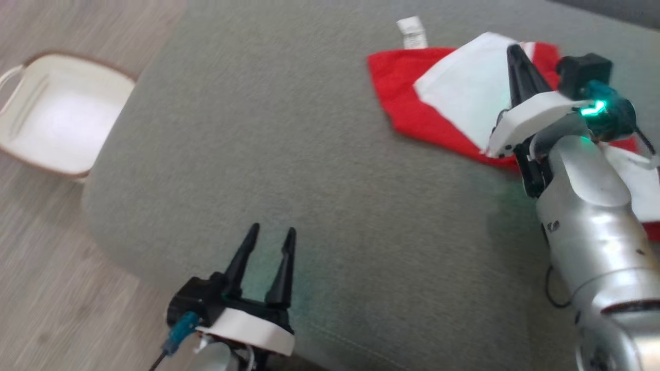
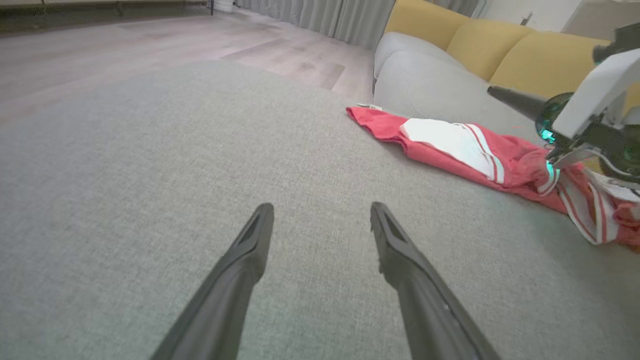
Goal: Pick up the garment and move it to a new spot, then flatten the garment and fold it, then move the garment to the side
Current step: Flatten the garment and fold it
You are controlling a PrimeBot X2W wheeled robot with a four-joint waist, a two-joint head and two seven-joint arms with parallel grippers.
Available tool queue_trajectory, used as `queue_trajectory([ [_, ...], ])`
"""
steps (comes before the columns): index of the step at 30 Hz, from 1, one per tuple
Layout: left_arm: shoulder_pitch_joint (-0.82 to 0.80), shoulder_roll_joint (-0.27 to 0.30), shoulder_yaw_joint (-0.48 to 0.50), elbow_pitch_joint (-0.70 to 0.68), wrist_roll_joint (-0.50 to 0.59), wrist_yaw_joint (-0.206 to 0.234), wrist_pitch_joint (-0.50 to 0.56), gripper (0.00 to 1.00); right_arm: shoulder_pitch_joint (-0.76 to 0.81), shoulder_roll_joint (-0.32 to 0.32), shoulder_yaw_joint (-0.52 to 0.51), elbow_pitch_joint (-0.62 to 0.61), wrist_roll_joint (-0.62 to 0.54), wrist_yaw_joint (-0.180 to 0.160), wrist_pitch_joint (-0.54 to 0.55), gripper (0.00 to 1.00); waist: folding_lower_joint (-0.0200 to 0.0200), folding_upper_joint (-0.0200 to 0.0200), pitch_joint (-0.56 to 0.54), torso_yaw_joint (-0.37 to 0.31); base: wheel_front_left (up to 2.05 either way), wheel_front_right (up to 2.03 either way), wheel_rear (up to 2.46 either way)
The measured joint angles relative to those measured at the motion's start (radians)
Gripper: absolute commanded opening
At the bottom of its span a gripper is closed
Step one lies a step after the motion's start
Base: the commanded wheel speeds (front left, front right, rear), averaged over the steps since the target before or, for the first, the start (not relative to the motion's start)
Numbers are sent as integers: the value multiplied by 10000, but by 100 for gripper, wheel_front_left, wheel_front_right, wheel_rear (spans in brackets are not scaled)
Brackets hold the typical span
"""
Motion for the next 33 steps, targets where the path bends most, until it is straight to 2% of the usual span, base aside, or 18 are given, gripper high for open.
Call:
queue_trajectory([
  [3,89,8,426,-4,407,54,0,100,684,25,510,-1432,1129,0,-6,0,0,0,-309,-486,0,0,0],
  [4,152,4,598,-10,541,81,0,100,989,48,581,-1820,1390,0,-21,15,0,0,-421,-669,0,0,0],
  [5,216,10,752,-17,639,90,0,100,1338,50,650,-2178,1526,0,-29,85,-1,0,-531,-864,0,0,0],
  [6,269,8,959,-27,771,100,0,100,1720,52,696,-2535,1618,0,-31,100,-1,0,-640,-1081,0,0,0],
  [13,453,10,2127,-148,1553,190,0,100,4103,71,487,-4236,1969,0,-31,100,-1,0,-1365,-2721,0,0,0],
  [17,848,12,2592,-228,1891,265,0,100,5329,102,314,-4548,2031,0,-31,100,-1,0,-1770,-3631,0,0,0],
  [22,1268,13,2690,-221,2023,265,0,100,6578,140,447,-4525,2132,0,-31,100,0,0,-2199,-4515,0,0,0],
  [27,1419,13,2640,-221,2021,263,0,100,6919,176,796,-4521,2520,0,-31,100,-1,0,-2427,-4837,0,0,0],
  [33,1408,15,2522,-196,2019,251,0,100,6788,194,1906,-4589,3139,0,-31,100,1,1,-2276,-4512,0,0,0],
])
